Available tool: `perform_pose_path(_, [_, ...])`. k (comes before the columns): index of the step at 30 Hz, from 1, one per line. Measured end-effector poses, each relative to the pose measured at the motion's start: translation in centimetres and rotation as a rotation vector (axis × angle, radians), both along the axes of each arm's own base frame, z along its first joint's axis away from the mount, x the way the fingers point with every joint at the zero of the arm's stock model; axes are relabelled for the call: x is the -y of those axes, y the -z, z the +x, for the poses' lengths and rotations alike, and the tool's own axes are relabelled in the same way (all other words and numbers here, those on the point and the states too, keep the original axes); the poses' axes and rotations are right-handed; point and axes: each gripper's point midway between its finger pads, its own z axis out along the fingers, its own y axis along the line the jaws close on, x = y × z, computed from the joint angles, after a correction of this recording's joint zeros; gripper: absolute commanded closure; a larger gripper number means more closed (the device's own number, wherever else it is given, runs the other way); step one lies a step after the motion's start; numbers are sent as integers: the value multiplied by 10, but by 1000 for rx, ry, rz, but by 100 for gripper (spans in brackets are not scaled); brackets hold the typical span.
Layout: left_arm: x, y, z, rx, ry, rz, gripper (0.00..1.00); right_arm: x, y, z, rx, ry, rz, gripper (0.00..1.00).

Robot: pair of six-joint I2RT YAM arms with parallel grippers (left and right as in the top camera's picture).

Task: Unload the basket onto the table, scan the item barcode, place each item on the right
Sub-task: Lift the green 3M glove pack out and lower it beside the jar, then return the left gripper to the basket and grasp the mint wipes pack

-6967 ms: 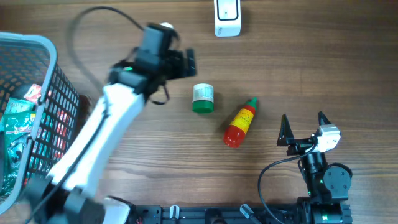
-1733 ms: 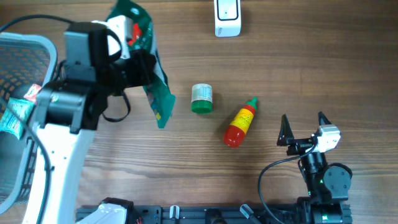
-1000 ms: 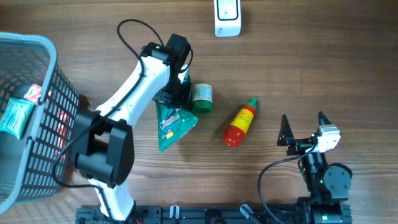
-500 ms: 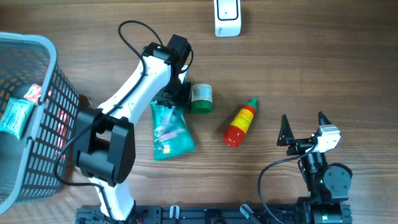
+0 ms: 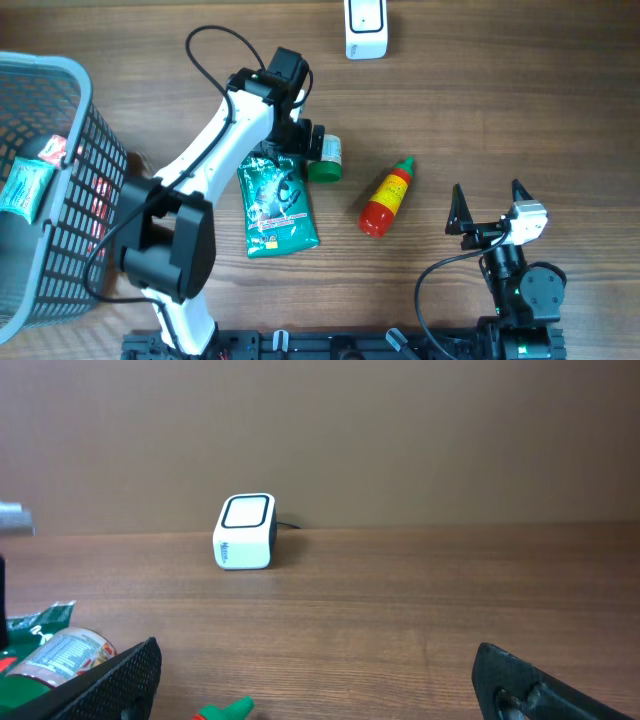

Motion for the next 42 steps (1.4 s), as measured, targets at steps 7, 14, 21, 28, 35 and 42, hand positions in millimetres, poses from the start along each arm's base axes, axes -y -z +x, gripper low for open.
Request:
perform_pose_path(7, [15, -85, 35, 325, -3, -138, 0, 0, 0, 0, 0, 0, 0, 0])
perform_pose_path(14, [14, -145, 39, 502, -10, -198, 0, 0, 0, 0, 0, 0, 0, 0])
perform_pose_path(21, [-5, -170, 41, 572, -50, -203, 0, 0, 0, 0, 0, 0, 0, 0])
perform_pose_path(28, [-54, -201, 48, 658, -162, -186, 0, 0, 0, 0, 0, 0, 0, 0])
perform_pose_path(35, [-73, -259, 45, 789, -195, -207, 0, 0, 0, 0, 0, 0, 0, 1])
perform_pose_path(42, [-91, -317, 46, 914, -218, -212, 0, 0, 0, 0, 0, 0, 0, 0])
